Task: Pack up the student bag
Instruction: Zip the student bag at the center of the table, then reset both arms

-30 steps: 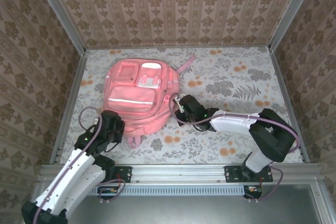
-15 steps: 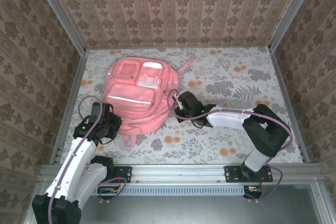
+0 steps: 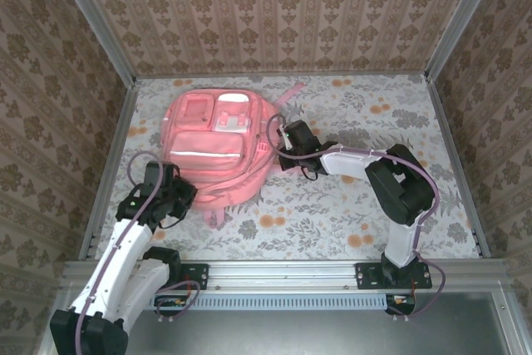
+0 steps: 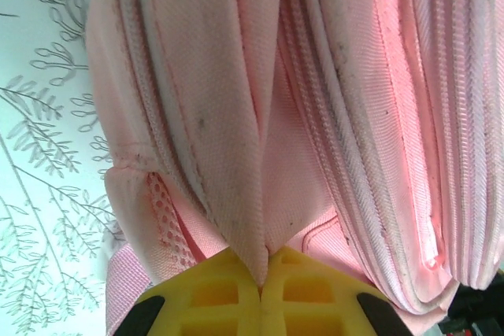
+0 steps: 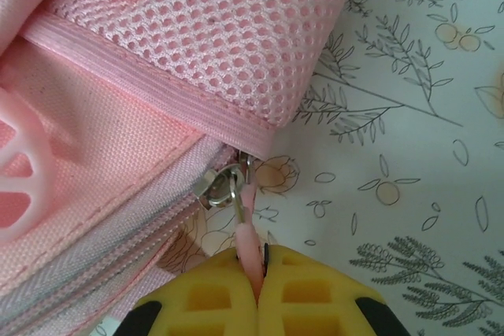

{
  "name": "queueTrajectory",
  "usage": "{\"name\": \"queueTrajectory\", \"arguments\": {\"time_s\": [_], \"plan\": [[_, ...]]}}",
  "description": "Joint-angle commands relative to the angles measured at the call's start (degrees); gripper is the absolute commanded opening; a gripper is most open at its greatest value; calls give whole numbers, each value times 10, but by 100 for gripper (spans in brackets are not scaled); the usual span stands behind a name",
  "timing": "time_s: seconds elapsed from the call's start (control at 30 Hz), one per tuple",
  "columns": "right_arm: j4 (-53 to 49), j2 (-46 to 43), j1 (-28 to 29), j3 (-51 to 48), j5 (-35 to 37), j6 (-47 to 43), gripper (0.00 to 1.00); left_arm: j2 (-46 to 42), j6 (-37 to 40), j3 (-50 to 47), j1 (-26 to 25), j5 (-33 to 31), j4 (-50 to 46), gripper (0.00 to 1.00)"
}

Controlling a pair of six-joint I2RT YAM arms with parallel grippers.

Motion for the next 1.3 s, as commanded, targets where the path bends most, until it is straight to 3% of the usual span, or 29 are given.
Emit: {"name": "queueTrajectory", "arguments": {"time_s": [0.0, 0.03, 0.13, 0.33, 0.43, 0.6, 0.7, 0.73, 0.87, 0.93, 1.03, 1.13, 1.27], "plan": [[-27, -2, -64, 32, 87, 29, 6, 8, -46, -17, -44, -42, 53, 0], [-29, -5, -68, 34, 83, 29, 11, 16, -60, -16, -71, -55, 73, 0], [-36, -29, -76, 37, 72, 32, 40, 56, -87, 5, -152, -92, 109, 0], [-47, -112, -82, 1, 87, 39, 57, 171, -98, 68, -257, -138, 152, 0], [-57, -169, -84, -28, 114, 39, 66, 232, -74, 114, -277, -133, 141, 6], [-93, -280, -93, -80, 173, 35, 84, 268, 21, 201, -282, -160, 46, 73], [-107, -356, -106, -120, 207, 36, 95, 249, 82, 237, -278, -215, -32, 97], [-111, -378, -112, -135, 214, 39, 99, 240, 110, 248, -273, -235, -57, 100], [-118, -461, -144, -186, 222, 35, 100, 203, 221, 282, -230, -314, -136, 100], [-111, -498, -155, -217, 243, 31, 100, 181, 302, 274, -175, -343, -131, 100], [-68, -535, -175, -268, 249, 3, 100, 150, 424, 226, -73, -368, -62, 100], [31, -546, -185, -341, 262, -47, 100, 125, 530, 135, 21, -372, 84, 100], [126, -525, -199, -391, 273, -70, 100, 141, 585, 26, 108, -366, 262, 100]]}}
